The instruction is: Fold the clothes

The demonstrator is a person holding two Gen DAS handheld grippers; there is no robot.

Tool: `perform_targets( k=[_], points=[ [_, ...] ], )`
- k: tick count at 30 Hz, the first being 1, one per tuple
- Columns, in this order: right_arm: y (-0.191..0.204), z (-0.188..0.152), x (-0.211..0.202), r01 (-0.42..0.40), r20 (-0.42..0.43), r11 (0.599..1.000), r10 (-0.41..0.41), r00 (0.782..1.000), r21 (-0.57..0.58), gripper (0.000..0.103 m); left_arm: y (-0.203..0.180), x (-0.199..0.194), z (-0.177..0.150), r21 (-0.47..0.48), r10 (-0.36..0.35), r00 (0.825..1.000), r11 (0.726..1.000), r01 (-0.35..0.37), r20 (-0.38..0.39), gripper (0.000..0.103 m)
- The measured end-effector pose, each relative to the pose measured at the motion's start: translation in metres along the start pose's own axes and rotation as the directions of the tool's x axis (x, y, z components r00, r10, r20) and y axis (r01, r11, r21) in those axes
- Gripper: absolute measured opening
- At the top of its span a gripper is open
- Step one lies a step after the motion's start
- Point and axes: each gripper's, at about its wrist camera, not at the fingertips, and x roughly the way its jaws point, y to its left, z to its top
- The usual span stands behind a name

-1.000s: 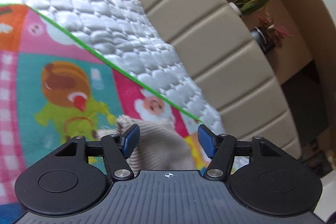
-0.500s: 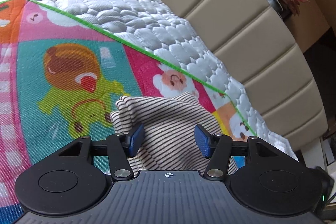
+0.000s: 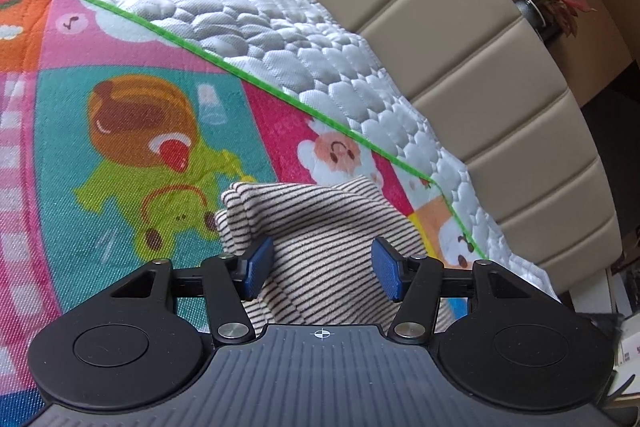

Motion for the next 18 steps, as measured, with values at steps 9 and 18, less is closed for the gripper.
perform_targets(
  k=[9,18],
  points=[
    [0.018,-0.012,-0.002,0.03,-0.046,0.997,-0.033,0.998,-0.069,0.092,-0.009,-0.036,0.008,-0.02,-0.021,0.996,1.0,0.023,0.086,0.08],
    [0.019,-0.012,0.0,0.036,-0.045,0.996,-0.04,0.998,-0.085,0.094,-0.004,-0.007,-0.01,-0.04,0.038,0.989,0.998,-0.044,-0.141,0.095]
  ],
)
